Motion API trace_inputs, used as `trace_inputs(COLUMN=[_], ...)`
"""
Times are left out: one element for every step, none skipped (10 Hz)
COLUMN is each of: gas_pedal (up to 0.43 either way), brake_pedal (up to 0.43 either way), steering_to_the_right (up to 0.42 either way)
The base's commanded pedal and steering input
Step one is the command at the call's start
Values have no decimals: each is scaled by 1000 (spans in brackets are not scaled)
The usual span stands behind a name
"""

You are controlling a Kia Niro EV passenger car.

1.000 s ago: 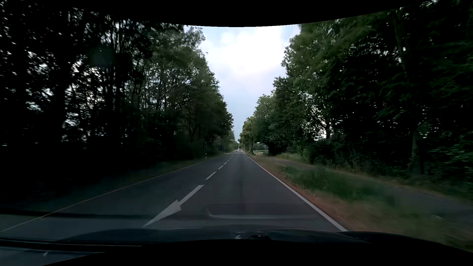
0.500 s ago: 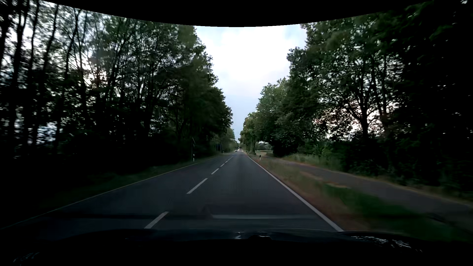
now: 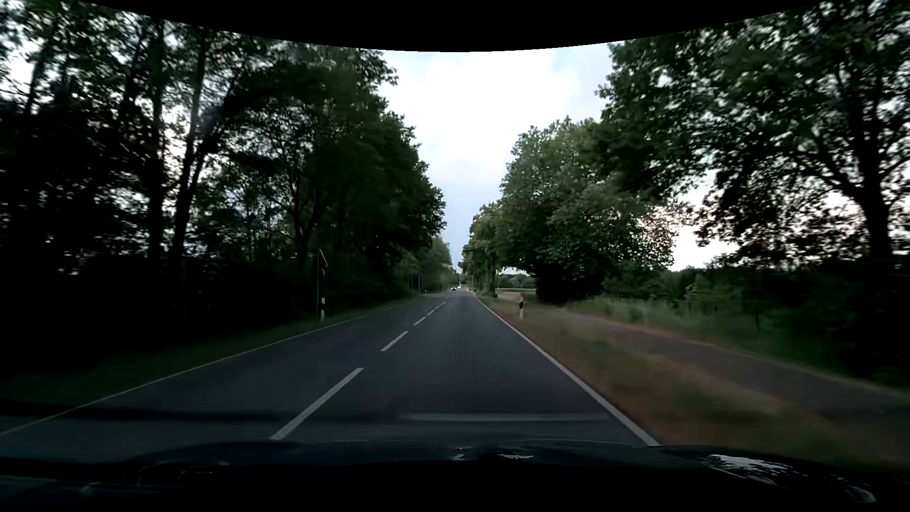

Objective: Follow the waypoints while adhering to traffic rules and regulations

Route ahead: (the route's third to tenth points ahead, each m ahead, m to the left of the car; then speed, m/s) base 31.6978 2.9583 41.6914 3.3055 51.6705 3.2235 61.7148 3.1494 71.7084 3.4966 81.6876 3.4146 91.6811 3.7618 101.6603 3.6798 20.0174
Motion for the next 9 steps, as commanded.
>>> trace_inputs(gas_pedal=[39, 39, 39, 28, 28, 28, 28, 20, 20], brake_pedal=[0, 0, 0, 0, 0, 0, 0, 0, 0], steering_to_the_right=[-1, -2, -2, -1, -2, -2, -2, -2, -2])
